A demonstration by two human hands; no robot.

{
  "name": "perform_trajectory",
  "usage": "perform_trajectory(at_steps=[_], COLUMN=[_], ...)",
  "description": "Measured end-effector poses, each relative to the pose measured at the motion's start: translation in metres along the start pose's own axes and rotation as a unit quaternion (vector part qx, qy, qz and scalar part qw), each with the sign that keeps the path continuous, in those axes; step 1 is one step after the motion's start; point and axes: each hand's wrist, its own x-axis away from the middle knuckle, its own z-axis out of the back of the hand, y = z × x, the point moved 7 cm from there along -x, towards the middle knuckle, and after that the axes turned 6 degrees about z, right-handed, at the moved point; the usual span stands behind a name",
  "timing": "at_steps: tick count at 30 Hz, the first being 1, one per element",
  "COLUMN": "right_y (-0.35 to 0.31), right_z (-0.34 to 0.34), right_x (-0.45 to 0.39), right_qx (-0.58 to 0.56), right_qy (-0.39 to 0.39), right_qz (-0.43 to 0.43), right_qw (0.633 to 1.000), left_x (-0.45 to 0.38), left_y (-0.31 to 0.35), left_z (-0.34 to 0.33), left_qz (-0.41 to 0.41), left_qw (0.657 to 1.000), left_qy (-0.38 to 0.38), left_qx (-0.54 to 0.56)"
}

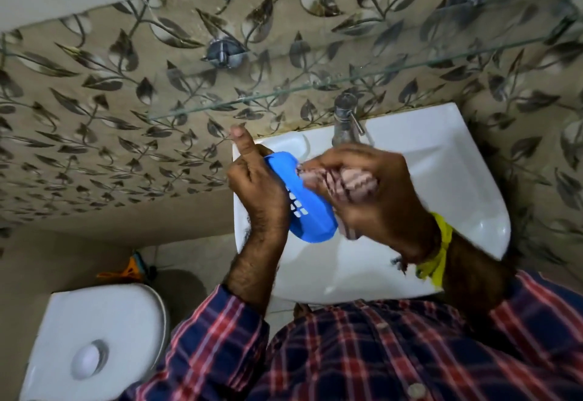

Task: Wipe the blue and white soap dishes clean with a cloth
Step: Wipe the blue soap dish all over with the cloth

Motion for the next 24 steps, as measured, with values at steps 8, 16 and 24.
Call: perform_trajectory(at_steps=[8, 16, 24], right_y=[-0.005, -0.007, -0.004], right_z=[-0.004, -0.004, -0.012], right_x=[0.008, 0.005, 0.009], right_qx=[0.010, 0.003, 0.041], right_qy=[-0.031, -0.034, -0.065], right_qz=[0.014, 0.023, 0.018], right_qw=[0.999, 0.999, 0.997], left_x=[-0.006, -0.014, -0.010], left_y=[-0.020, -0.014, -0.031], left_z=[0.006, 0.015, 0.017], left_qz=[0.119, 0.148, 0.148], left_qw=[0.988, 0.980, 0.977], left_qy=[0.056, 0.116, 0.124], left_qx=[0.078, 0.072, 0.090])
